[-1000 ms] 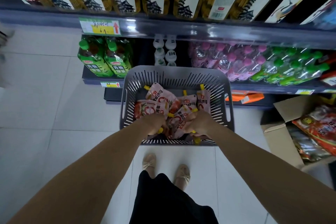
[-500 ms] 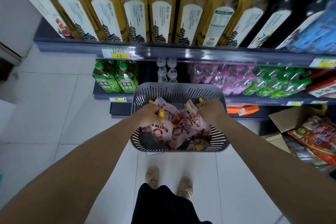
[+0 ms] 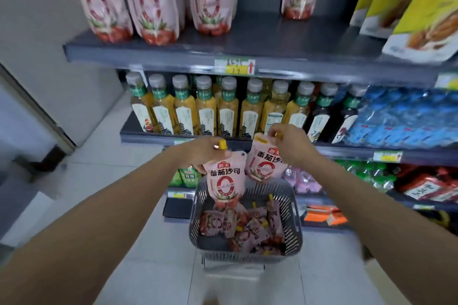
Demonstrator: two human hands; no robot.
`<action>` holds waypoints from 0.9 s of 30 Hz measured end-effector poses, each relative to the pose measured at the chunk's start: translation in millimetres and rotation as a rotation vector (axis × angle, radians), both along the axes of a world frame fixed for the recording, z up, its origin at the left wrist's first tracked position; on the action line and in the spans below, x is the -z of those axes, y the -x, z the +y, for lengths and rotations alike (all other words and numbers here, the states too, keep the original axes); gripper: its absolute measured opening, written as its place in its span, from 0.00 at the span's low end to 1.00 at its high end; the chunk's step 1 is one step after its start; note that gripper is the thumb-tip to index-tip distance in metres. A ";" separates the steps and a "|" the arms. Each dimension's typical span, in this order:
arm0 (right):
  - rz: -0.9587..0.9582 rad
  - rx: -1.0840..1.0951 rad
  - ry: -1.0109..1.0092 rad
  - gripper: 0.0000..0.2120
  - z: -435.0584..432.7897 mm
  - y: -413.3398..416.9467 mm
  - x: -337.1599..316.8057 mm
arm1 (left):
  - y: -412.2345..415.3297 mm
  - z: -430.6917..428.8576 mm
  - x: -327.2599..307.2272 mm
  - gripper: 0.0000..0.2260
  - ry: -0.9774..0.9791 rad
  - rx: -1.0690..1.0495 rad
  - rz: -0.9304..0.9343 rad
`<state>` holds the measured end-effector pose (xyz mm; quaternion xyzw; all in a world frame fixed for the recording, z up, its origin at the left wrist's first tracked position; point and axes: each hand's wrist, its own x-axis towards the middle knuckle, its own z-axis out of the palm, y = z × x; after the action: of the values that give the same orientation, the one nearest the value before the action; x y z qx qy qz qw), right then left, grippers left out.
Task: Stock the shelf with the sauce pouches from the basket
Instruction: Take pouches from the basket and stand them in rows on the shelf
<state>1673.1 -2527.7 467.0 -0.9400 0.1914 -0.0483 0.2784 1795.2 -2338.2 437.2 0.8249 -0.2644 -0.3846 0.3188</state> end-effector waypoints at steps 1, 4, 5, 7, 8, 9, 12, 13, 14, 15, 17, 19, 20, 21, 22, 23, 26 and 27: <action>-0.034 -0.003 0.023 0.07 -0.8 -0.7 -12.6 | 1.6 -0.3 -15.4 0.13 0.010 0.002 -0.001; -0.133 -0.016 0.100 0.08 -5.1 -0.5 -53.6 | 10.6 -1.0 -66.3 0.11 0.048 -0.002 -0.041; -0.164 -0.016 0.114 0.10 -6.9 -0.6 -67.9 | 13.6 -0.5 -84.3 0.08 0.072 -0.021 -0.073; -0.237 -0.009 0.108 0.12 -9.9 -0.3 -95.9 | 18.7 0.1 -119.6 0.04 0.151 -0.063 -0.142; -0.286 -0.006 0.104 0.12 -11.0 -0.1 -109.3 | 21.3 0.2 -135.7 0.04 0.202 -0.085 -0.159; -0.344 -0.005 0.102 0.11 -11.6 0.0 -121.9 | 24.3 -0.1 -150.5 0.03 0.246 -0.105 -0.174; -0.493 -0.020 0.085 0.11 -12.3 -2.3 -156.9 | 29.5 -1.5 -189.8 0.04 0.329 -0.167 -0.265; -0.533 -0.024 0.066 0.11 -12.0 -3.5 -167.5 | 29.3 -2.5 -201.3 0.06 0.350 -0.187 -0.292; -0.574 -0.028 0.050 0.10 -11.8 -5.1 -177.1 | 28.6 -3.2 -212.4 0.09 0.372 -0.211 -0.309; -0.613 -0.028 0.045 0.10 -11.6 -7.4 -185.9 | 26.8 -4.3 -222.7 0.11 0.393 -0.235 -0.322; -0.674 -0.020 0.044 0.10 -11.3 -13.2 -201.6 | 20.7 -6.7 -241.6 0.13 0.444 -0.283 -0.365; -0.708 0.000 0.037 0.10 -11.9 -21.8 -214.9 | 11.7 -9.7 -257.5 0.14 0.493 -0.317 -0.445; -0.719 0.010 0.035 0.09 -12.7 -27.3 -220.9 | 6.0 -11.0 -264.0 0.13 0.515 -0.327 -0.480; -0.727 0.018 0.036 0.09 -13.6 -33.2 -226.2 | -0.1 -12.6 -269.1 0.10 0.534 -0.335 -0.504; -0.736 0.026 0.043 0.09 -14.6 -39.4 -231.0 | -6.6 -14.1 -273.3 0.07 0.550 -0.341 -0.517; -0.748 0.035 0.058 0.09 -15.8 -46.0 -235.0 | -14.4 -15.8 -276.8 0.06 0.565 -0.344 -0.529; -0.770 0.065 0.118 0.09 -20.4 -67.5 -242.0 | -41.5 -20.9 -282.4 0.08 0.583 -0.348 -0.586; -0.765 0.074 0.134 0.09 -22.3 -75.0 -243.1 | -51.6 -22.6 -282.8 0.09 0.585 -0.356 -0.595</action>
<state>1748.1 -2550.0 710.2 -0.8627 0.1038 -0.4177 0.2656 1846.8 -2360.8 719.9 0.8073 -0.2962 0.0207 0.5100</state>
